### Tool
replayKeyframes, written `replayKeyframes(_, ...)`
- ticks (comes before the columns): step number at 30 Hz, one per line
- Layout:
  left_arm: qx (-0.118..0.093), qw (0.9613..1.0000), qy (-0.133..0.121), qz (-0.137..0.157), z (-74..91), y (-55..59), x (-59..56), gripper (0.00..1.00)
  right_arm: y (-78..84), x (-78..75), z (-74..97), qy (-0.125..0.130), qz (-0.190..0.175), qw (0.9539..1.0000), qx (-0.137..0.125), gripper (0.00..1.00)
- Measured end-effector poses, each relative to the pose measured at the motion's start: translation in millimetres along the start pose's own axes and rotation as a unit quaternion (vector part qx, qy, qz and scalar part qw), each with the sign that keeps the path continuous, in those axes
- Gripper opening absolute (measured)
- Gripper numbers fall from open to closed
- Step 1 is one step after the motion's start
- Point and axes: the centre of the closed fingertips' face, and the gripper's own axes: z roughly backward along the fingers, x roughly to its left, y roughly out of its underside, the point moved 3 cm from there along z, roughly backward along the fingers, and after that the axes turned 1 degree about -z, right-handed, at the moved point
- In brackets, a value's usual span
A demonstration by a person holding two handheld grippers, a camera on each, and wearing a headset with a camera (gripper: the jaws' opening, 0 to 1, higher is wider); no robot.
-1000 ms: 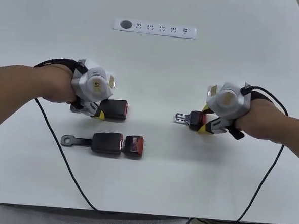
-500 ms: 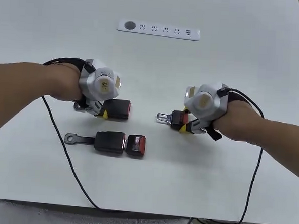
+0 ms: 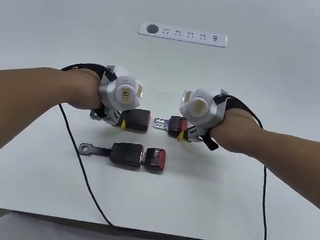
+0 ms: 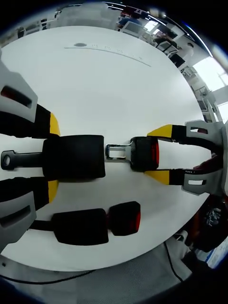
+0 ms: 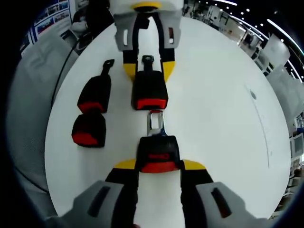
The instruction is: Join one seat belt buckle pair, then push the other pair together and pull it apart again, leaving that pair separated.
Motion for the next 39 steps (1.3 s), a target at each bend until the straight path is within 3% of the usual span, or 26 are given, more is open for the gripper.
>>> replayKeyframes(3, -0.004, 1.0000, 0.001, 0.004, 0.0, 0.2, 0.3, 0.31, -5.5, 3.4, -4.3, -0.013, -0.004, 0.9999, -0.002, 0.34)
replayKeyframes(4, -0.003, 1.0000, 0.000, 0.009, -0.1, 0.5, 0.7, 0.31, -3.9, 3.0, -4.4, -0.013, -0.006, 0.9999, 0.008, 0.34)
replayKeyframes(17, 0.001, 1.0000, 0.001, 0.006, 0.3, -0.7, 0.0, 0.31, -14.3, 9.1, -7.5, -0.017, 0.003, 0.9998, -0.011, 0.34)
replayKeyframes(23, 0.000, 1.0000, 0.003, -0.009, 1.1, -1.5, -1.0, 0.31, -14.3, 8.4, -8.7, -0.024, 0.007, 0.9996, -0.014, 0.33)
replayKeyframes(31, 0.007, 0.9997, 0.007, -0.024, -0.1, -3.2, -0.6, 0.31, -19.5, 5.7, -11.8, -0.029, 0.025, 0.9993, -0.002, 0.32)
replayKeyframes(39, 0.010, 0.9997, 0.011, -0.018, -0.4, -3.4, 0.3, 0.30, -20.3, 5.0, -10.9, -0.030, 0.029, 0.9991, 0.002, 0.32)
